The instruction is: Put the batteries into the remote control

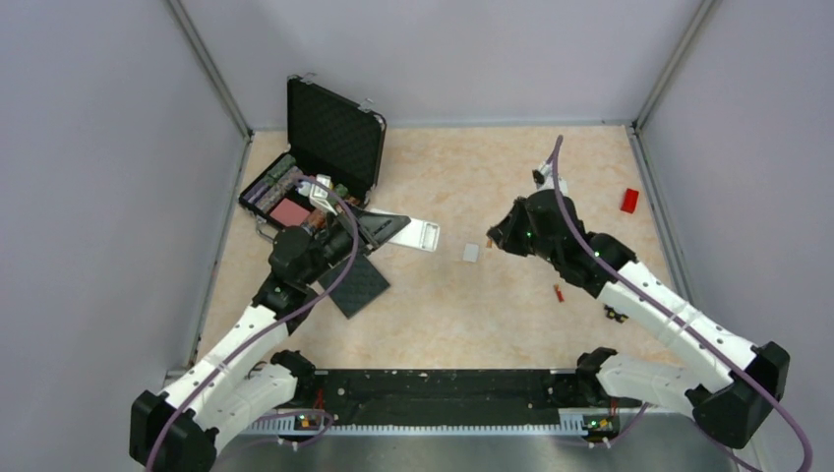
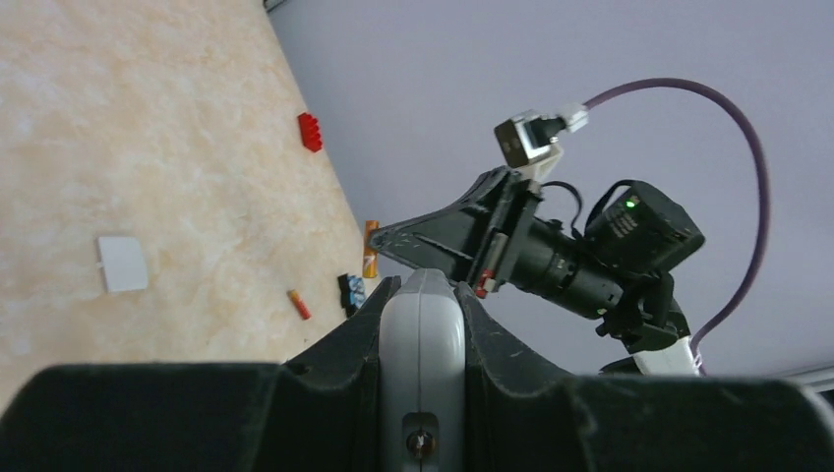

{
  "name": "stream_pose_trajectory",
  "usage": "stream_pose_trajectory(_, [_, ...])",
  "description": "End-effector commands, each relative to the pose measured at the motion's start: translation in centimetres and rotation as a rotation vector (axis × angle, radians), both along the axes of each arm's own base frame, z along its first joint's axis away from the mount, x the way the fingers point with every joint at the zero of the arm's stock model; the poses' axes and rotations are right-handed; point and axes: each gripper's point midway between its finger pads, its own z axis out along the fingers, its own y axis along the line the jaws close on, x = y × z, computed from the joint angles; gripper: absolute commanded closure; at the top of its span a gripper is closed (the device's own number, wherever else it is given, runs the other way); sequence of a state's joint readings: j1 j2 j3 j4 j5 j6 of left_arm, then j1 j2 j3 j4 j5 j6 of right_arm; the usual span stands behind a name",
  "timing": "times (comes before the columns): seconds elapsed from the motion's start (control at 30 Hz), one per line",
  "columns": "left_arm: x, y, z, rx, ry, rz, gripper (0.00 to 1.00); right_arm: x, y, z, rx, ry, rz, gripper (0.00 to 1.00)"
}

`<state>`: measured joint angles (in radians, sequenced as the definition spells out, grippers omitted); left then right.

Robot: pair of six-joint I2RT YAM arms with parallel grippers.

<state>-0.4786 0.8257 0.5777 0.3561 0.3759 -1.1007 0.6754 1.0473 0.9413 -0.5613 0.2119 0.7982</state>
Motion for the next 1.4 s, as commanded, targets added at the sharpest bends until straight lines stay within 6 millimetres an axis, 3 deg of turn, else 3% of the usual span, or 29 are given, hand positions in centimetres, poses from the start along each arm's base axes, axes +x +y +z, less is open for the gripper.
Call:
stream_pose_trajectory(0.0, [-0.7, -0.1, 5.3, -0.195, -0.096, -0.043, 1.00, 1.0, 4.7, 11.6, 0.193, -0.302, 0.160, 1.00])
stream_pose_trajectory(0.17, [-0.6, 0.2, 7.4, -0.274, -0.124, -0.043, 1.00, 0.5, 6.8, 19.4, 0.346, -0.477, 0.201, 1.00])
stream_pose_trajectory(0.3, [-0.7, 0.4, 9.0, -0.311, -0.148, -0.041, 1.00, 0.0, 7.9, 23.0, 0.422, -0.546, 0.234, 1.00])
stream_pose_trajectory(0.43, [-0.1, 0.8, 9.8, -0.333, -0.151, -0.008, 1.00, -0.7, 9.4, 25.3, 0.443, -0.588, 0.283, 1.00])
stream_pose_trajectory(0.6, [1.2, 1.4, 9.9, -0.394, -0.097, 0.049, 1.00, -1.3, 11.8, 25.7, 0.412, -0.603, 0.337, 1.00])
stream_pose_trajectory(0.87, [1.8, 1.7, 10.4, -0.488, -0.043, 0.050, 1.00, -0.8, 14.1, 23.7, 0.280, -0.575, 0.320, 1.00])
stream_pose_trajectory(1.37, [2.6, 2.3, 9.1, -0.533, 0.009, 0.093, 1.00, 0.3, 14.0, 22.5, 0.127, -0.584, 0.297, 0.98])
